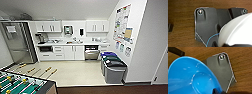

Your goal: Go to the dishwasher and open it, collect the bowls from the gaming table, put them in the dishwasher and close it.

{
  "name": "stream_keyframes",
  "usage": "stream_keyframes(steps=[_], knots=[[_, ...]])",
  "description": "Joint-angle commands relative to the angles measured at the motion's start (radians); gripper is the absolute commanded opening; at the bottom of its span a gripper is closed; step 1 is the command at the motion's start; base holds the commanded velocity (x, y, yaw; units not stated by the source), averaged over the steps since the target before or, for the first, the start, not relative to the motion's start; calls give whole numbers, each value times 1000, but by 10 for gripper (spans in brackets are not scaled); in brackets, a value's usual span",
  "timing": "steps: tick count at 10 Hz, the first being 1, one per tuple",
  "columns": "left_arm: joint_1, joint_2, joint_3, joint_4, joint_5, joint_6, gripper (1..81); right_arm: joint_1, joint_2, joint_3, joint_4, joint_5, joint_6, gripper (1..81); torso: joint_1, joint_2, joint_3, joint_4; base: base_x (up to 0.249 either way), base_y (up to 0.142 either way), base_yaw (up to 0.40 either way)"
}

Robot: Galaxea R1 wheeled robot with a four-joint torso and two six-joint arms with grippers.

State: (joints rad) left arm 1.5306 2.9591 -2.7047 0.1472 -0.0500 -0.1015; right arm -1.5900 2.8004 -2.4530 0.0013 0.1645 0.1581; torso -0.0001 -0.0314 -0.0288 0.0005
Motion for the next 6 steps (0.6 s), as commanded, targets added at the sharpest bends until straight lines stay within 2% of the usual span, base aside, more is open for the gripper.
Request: stream_keyframes(steps=[1, 6], knots=[[-46, -4, 0, 9, 45, 5, 10, 46, -17, 3, -12, -43, 0, 10, 0, 0, 0, 0, 182, 0, 0], [-46, -6, 0, 14, 47, 5, 10, 54, -14, 3, -14, -51, 0, 10, 0, 0, 0, 0, 182, 0, 0]])
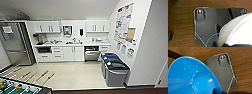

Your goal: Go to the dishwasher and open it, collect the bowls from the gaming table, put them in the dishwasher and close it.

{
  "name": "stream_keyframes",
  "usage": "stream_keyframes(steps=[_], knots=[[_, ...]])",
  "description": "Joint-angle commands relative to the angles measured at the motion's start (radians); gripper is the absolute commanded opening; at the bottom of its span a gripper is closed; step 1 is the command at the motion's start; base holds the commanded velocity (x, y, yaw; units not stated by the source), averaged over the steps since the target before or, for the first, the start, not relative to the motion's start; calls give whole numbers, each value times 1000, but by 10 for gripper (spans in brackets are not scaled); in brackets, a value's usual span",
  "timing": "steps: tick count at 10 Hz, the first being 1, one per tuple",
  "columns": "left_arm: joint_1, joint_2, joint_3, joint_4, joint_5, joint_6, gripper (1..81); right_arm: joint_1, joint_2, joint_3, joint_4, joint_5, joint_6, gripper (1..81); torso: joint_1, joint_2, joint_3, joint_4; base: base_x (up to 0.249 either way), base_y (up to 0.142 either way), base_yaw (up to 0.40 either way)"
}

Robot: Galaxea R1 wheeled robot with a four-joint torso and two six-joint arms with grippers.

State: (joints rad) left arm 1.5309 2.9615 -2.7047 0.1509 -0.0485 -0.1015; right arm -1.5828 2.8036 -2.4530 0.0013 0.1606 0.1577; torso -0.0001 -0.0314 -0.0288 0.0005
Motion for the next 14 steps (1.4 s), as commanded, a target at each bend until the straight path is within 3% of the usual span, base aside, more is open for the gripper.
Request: stream_keyframes(steps=[1, 14], knots=[[-47, -7, 0, 12, 45, 5, 10, 46, -17, 3, -14, -47, 0, 10, 0, 0, 0, 0, 184, 0, 0], [-47, -2, 0, 22, 42, 5, 10, 39, -11, -4, -14, -46, 0, 10, 0, 0, 0, 0, 199, 0, 0]])
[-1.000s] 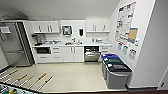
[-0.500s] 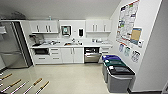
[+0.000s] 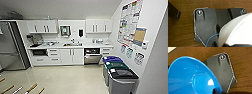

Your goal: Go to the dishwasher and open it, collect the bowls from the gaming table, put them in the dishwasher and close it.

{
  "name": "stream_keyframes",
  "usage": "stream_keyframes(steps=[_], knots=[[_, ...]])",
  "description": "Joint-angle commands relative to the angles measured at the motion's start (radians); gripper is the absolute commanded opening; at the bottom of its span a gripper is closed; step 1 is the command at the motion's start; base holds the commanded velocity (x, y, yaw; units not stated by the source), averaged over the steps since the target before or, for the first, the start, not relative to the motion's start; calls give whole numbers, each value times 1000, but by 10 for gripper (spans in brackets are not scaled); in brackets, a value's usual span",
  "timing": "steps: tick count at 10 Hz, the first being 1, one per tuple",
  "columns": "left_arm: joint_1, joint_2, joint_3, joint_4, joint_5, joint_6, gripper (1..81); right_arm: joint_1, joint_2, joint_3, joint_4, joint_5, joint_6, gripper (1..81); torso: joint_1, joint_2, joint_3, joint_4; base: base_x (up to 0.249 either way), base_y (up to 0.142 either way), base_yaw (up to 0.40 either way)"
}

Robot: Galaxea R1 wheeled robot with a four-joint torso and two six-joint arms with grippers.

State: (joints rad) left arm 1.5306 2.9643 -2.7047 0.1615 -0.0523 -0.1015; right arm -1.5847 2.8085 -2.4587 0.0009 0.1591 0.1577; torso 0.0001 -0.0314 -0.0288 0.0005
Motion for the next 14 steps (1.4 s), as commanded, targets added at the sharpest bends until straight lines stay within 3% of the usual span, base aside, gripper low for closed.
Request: stream_keyframes(steps=[1, 14], knots=[[-46, -5, 0, 12, 46, 5, 10, 39, -16, 0, -13, -43, 0, 10, 0, 0, 0, 0, 205, 0, 0], [-50, 1, -1, 15, 49, 5, 10, 51, -15, -5, -19, -46, 0, 10, 0, 0, 0, 0, 205, 0, 0]])
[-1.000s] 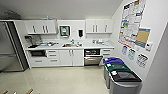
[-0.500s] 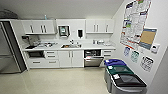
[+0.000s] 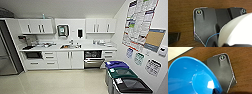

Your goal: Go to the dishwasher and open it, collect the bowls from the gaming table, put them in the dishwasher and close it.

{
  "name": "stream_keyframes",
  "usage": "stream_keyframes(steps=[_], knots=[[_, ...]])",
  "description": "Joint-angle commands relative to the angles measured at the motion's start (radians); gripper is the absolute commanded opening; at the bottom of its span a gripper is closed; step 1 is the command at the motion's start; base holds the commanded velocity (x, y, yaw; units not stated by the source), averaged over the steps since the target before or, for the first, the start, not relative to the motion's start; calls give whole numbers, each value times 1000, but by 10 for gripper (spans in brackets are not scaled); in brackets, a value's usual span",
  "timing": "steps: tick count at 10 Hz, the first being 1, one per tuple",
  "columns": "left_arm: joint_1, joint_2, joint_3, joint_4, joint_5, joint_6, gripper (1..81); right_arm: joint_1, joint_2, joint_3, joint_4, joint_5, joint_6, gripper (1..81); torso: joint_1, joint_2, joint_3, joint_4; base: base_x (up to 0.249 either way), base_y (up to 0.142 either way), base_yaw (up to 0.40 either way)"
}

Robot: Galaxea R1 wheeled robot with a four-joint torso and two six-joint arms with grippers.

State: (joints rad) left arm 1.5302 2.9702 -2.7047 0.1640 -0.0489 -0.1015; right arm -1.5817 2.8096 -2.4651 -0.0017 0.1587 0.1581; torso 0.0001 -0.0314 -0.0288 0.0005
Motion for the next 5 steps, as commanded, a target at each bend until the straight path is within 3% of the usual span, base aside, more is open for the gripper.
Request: stream_keyframes(steps=[1, 5], knots=[[-51, -3, -1, 12, 46, 5, 10, 47, -16, 2, -17, -45, 0, 10, 0, 0, 0, 0, 203, 0, 0], [-52, -3, -1, 12, 46, 5, 10, 48, -16, 2, -17, -45, 0, 10, 1, 0, 0, 0, 195, 0, 0]])
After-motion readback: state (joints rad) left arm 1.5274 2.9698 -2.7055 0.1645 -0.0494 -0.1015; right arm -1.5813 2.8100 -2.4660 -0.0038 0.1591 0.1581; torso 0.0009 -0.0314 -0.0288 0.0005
